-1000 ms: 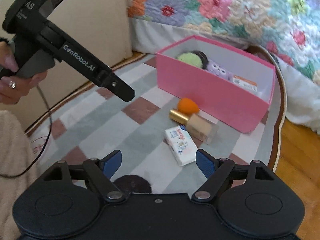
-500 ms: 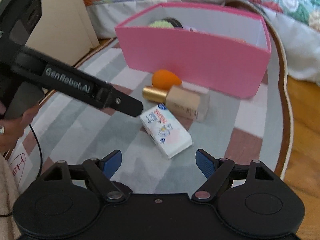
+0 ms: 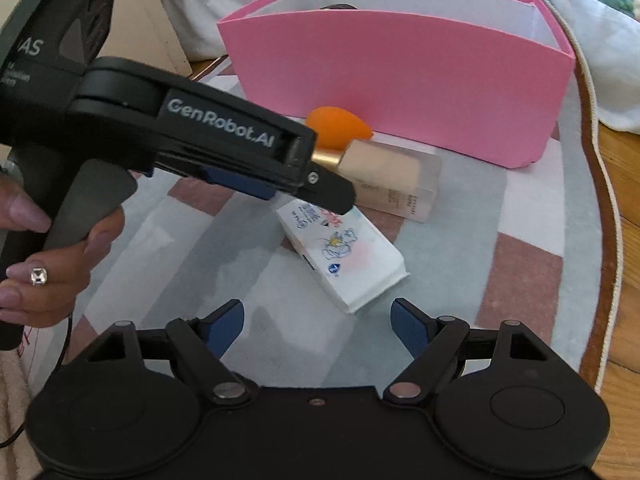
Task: Organize objects
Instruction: 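Grasp the small white wipe pack with the left gripper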
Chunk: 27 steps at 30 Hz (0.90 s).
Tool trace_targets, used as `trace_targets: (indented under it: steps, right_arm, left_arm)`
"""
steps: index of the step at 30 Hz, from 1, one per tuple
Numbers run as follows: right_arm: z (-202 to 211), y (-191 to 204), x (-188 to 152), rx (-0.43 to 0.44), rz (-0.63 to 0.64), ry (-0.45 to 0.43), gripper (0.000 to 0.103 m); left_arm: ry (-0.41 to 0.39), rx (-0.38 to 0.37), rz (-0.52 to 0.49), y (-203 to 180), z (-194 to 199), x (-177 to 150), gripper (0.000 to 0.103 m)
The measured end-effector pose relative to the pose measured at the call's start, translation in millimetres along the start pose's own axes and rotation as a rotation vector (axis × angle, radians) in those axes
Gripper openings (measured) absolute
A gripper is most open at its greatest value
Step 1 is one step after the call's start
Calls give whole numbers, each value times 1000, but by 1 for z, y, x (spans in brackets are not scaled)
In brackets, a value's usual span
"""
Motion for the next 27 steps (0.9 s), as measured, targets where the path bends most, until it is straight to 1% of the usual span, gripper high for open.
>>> trace_targets:
  steps: [2,3,6,8,11,12,14,15,16,18,19,22,23,24,25,26,27]
  right_arm:
    - [-1,2,1,14,-8,-2,84]
    - [-1,3,1,14,-15,-2,86]
    - [0,5,-1,0,-26,-4,86]
    - [3,8,-4,-7,-16,-2,86]
    - [5,17,-11,10,19,1,86]
    - [5,21,-13,10,37,3,86]
    - [4,24,-16,-10,68,0,86]
    - [3,23,-17,-25,78,-4,85]
    - [2,21,-18,-43,84,-7,85]
    - [1,13,-20,-114,103,-10,85]
    - [1,10,-21,-119,114,-13,85]
    - [5,8,-20,-90,100,-34,85]
    - [6,8,-20,-81,92,-43,83]
    - [6,9,-19,-74,90,-51,77]
    - [7,10,-18,-70,97,-59,74]
    - [6,11,-17,-76,107,-60,66]
    - [5,12,-16,-100,122,-58,57]
  left_arm:
    - [31,-31,45,0,0,-7,46]
    - [41,-31,55,0,1,-11,46]
    - [117,-20,121,-1,7,-29,46]
    - [146,-11,139,-2,13,-42,46]
    - [149,18,147,2,16,-54,46]
    - [146,13,160,4,16,-55,45]
    - [141,12,190,8,16,-54,45]
    - [129,22,195,9,17,-52,45]
    - [111,42,186,10,17,-51,44]
    - [105,62,141,6,15,-51,45]
    - [102,74,118,4,15,-52,45]
    - [85,106,69,-1,13,-51,42]
    - [78,109,61,-3,13,-50,41]
    - [75,108,61,-2,12,-50,40]
    - [73,105,63,-2,12,-49,40]
    - [71,102,66,-2,12,-48,40]
    - [71,99,69,-1,12,-47,40]
Point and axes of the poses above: each gripper's, at about its wrist camera, not at the fingertips, and z roughly against the way its jaws point, y to its left, x to its top, the point moved 9 cm from there along -z, roughly the way its jaws point, and after that the axes turned 6 degrees about x, right-handed, at the moved point
